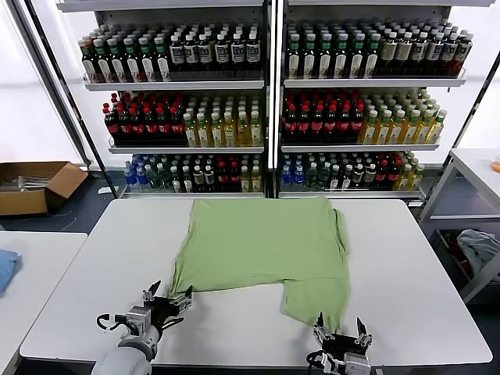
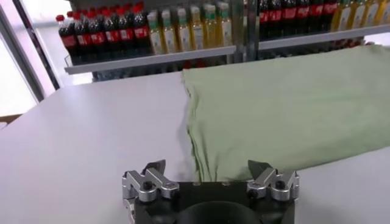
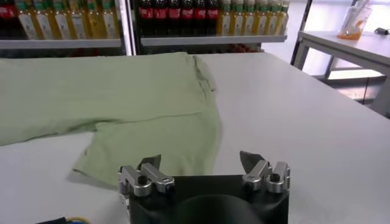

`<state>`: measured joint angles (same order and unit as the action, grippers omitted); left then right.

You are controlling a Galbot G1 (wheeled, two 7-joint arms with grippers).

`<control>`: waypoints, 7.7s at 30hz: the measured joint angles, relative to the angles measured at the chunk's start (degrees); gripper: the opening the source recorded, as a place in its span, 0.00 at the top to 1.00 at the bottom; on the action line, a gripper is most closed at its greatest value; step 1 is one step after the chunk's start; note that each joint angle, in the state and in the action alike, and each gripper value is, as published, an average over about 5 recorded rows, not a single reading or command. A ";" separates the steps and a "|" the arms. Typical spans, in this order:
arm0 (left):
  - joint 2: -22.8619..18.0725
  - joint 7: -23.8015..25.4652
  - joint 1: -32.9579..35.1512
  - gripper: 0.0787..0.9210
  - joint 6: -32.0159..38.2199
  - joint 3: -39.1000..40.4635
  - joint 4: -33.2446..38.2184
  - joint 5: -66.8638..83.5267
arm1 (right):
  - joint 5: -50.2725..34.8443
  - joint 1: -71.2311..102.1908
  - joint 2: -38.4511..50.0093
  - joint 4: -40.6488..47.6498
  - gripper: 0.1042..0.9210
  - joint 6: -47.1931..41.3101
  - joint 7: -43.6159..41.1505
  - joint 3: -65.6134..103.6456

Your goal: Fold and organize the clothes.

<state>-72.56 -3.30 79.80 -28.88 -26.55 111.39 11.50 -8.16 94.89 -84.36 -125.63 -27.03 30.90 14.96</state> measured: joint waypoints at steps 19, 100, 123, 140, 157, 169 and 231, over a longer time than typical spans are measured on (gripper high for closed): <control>0.02 0.24 1.20 0.33 0.14 0.66 0.09 0.07 | -1.28 -0.26 -0.37 2.39 0.47 0.60 0.16 -0.32; -3.72 -2.37 -28.28 0.94 14.06 7.08 -27.18 11.45 | 0.40 -46.26 3.18 37.22 0.82 5.97 -8.83 1.17; -2.42 -5.41 -23.88 0.17 7.62 6.02 -18.76 10.31 | -8.60 -45.27 -0.21 32.58 0.12 7.77 2.94 1.93; -0.57 -4.82 -21.03 0.12 4.76 5.59 -15.70 8.68 | -6.28 -36.74 5.09 26.64 0.12 -2.71 2.62 4.43; -0.80 -4.55 -22.61 0.15 4.42 6.43 -20.37 7.81 | -6.54 -37.60 4.11 30.47 0.17 -5.10 1.34 4.69; -1.10 -4.19 -22.65 0.53 3.94 6.20 -22.72 7.40 | -6.47 -37.22 2.40 32.61 0.55 -4.56 -0.11 4.32; -1.30 -10.53 23.94 0.69 1.43 4.39 24.81 -2.84 | -6.35 4.25 4.56 -11.16 0.51 -3.82 6.09 10.93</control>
<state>-73.87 -13.83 103.74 -27.45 -22.16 136.20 8.66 -14.51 99.14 -79.81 -136.79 -30.85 36.99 25.90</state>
